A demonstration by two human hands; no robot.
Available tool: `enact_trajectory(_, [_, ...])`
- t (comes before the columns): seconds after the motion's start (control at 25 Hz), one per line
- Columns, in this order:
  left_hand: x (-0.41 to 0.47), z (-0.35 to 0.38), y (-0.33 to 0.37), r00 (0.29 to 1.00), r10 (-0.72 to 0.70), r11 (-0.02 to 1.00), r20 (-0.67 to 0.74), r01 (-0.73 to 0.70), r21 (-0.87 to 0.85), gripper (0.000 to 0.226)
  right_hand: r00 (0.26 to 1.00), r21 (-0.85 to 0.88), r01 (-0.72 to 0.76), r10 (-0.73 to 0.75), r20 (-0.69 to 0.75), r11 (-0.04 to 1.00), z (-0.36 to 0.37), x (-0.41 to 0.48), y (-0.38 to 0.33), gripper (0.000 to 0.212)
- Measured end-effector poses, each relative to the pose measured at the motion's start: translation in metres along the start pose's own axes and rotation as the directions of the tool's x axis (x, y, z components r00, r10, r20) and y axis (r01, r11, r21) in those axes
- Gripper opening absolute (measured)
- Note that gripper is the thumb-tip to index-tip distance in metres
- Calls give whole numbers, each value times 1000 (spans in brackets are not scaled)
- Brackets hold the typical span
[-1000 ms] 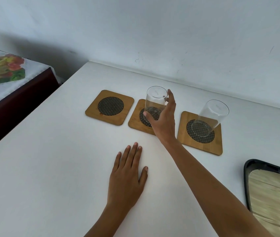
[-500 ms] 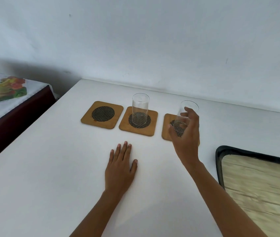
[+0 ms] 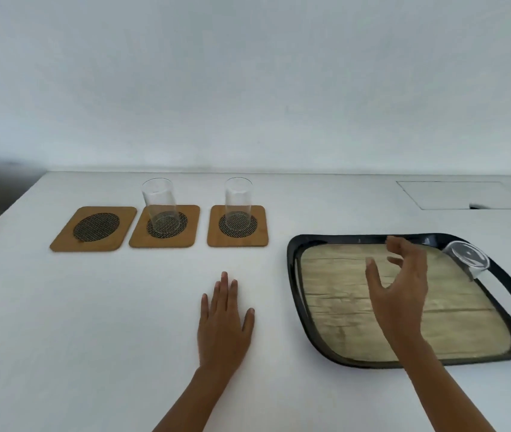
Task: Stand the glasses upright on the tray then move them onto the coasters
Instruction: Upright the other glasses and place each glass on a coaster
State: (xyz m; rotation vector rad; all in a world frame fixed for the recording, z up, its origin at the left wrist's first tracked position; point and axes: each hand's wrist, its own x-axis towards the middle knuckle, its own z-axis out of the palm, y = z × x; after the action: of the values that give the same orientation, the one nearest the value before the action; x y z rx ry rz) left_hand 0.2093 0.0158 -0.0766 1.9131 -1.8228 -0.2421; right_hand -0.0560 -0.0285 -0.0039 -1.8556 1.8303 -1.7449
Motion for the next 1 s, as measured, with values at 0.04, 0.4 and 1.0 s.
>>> enact_trajectory(0.04, [-1,4,4,1000,-7,998,-9,7,58,64,997,-44,10,-13,-70,999,-17,-1,12,40])
enact_trajectory(0.4, [-4,9,17,998,-67,983,-22,69,171,81,943,-72,-322,314,-107,944,-74,15,98,90])
enact_trajectory(1.0, [-7,10,25,988,-151,964,-16,151,218,82,920,74,-389,382,89,918,-64,26,117,95])
